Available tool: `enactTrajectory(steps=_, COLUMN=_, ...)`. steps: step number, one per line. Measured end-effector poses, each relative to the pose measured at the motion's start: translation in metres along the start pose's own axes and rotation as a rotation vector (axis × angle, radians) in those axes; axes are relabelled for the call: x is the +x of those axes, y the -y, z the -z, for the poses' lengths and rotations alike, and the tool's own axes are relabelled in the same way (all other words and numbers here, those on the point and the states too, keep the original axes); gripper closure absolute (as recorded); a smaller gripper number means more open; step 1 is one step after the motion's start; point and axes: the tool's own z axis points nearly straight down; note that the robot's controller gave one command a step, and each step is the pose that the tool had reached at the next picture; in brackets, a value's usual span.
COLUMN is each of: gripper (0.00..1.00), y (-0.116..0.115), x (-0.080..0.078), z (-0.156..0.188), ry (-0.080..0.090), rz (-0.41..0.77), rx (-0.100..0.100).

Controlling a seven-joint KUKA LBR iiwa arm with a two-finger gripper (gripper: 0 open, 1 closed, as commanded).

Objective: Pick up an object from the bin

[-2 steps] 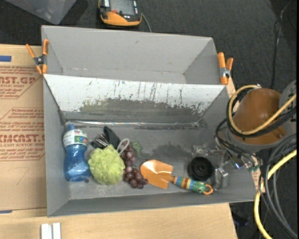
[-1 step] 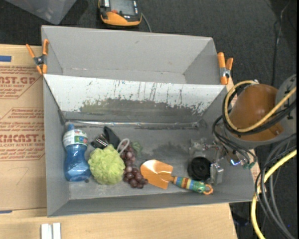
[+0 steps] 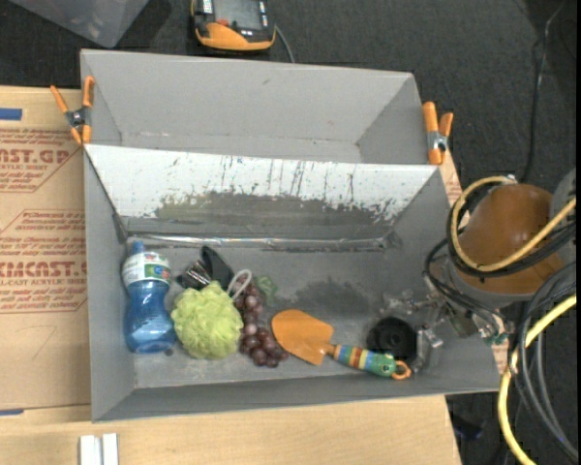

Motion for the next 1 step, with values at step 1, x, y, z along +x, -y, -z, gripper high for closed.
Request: enactTrajectory(steps=1, gripper=1.0, y=0.0, x=0.0, z=0.0, ry=0.0, rz=0.0, rx=0.0)
